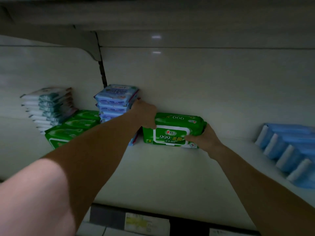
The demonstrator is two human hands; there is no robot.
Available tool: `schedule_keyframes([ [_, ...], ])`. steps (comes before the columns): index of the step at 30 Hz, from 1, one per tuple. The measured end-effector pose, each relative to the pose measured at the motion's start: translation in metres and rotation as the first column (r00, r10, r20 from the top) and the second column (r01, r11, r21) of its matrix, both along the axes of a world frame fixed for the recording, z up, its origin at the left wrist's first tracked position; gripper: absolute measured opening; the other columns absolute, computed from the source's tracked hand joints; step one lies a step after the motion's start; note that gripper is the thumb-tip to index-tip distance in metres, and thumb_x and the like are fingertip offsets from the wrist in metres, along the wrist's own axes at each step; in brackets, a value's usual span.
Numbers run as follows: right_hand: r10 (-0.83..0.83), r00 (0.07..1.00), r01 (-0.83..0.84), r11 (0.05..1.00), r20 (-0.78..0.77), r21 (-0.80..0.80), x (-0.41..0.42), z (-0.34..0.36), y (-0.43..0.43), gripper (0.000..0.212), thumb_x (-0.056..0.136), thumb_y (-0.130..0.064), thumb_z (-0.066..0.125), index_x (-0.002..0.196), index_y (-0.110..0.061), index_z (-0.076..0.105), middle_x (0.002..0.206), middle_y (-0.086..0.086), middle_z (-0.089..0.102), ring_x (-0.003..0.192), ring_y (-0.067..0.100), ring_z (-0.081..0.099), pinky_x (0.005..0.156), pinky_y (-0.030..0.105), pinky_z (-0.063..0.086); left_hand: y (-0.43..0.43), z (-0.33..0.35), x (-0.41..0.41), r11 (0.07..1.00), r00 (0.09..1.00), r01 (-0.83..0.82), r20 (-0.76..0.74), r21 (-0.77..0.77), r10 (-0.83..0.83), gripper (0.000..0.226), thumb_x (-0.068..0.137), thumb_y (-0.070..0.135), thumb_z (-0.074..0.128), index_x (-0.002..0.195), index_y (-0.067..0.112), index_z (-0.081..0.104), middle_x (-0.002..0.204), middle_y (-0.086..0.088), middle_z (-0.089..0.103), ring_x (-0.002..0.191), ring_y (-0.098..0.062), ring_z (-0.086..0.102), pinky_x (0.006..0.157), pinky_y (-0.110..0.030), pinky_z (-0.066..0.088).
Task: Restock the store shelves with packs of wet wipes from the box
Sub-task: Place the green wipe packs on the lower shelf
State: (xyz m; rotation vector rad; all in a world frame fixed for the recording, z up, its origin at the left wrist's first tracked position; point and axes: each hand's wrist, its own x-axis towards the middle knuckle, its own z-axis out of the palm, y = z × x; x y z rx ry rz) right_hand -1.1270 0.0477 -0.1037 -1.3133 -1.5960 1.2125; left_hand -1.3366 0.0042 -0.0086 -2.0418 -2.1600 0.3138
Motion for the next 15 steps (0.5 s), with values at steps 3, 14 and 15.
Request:
schedule_keyframes([
  [3,-0.005,0.999,0.005,1.0,0.046,0.006,-0.001,0.002,0.003,0.086,0.064,-0.011,0.087,0.137,-0.009,0.042,0.129,0.007,0.056,0.115,0.023,0.056,0.1,0.04,0.048,0.002,-0.001,0.001,1.0,0.999,0.014,-0.035,0.009,-0.014,0.042,0.086,0.045,0.06,0.114,0.013,0.06,0.116,-0.01,0.064,0.111,-0.03,0.057,0.094,-0.036,0.041],
  [14,-0.074,0.783,-0.173,0.928,0.618,0.331,-0.01,0.028,-0.011,0.087,0.08,-0.024,0.074,0.149,-0.025,0.02,0.124,0.017,0.044,0.104,0.036,0.057,0.087,0.04,0.048,0.006,-0.021,0.014,0.995,0.959,-0.034,-0.277,0.088,0.057,0.056,0.082,0.043,0.065,0.129,0.016,0.051,0.131,-0.009,0.051,0.122,-0.027,0.044,0.11,-0.047,0.024],
  [15,-0.088,0.765,-0.183,0.92,0.638,0.346,-0.011,0.027,-0.011,0.082,0.08,-0.025,0.073,0.147,-0.024,0.025,0.123,0.017,0.044,0.103,0.036,0.057,0.085,0.04,0.048,0.007,-0.022,0.015,0.994,0.958,-0.039,-0.279,0.104,0.067,0.057,0.083,0.041,0.065,0.131,0.015,0.05,0.133,-0.01,0.049,0.124,-0.027,0.044,0.11,-0.048,0.022],
])
